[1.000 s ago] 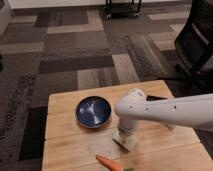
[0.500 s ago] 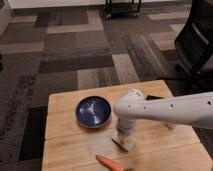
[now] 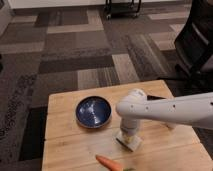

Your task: Wipe the white sponge on the table

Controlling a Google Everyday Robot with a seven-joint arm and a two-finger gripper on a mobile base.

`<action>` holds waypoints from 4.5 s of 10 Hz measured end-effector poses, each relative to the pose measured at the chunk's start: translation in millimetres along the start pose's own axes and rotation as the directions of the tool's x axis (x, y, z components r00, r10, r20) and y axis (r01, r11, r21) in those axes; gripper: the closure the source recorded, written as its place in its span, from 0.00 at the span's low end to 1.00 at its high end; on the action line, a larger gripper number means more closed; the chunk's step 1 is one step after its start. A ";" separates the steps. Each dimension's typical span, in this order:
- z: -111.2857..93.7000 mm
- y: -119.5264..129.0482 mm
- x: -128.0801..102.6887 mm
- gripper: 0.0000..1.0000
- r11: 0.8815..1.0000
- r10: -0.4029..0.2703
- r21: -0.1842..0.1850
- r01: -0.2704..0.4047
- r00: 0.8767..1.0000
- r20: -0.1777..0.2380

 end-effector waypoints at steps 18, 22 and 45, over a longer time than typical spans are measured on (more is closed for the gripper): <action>-12.3 -70.5 -10.3 1.00 0.993 0.035 0.109 -0.037 0.999 0.020; -11.4 -57.9 -12.1 1.00 0.995 0.043 0.093 -0.046 0.999 0.027; -10.3 -43.6 -50.7 1.00 0.998 -0.032 0.048 0.030 0.998 0.045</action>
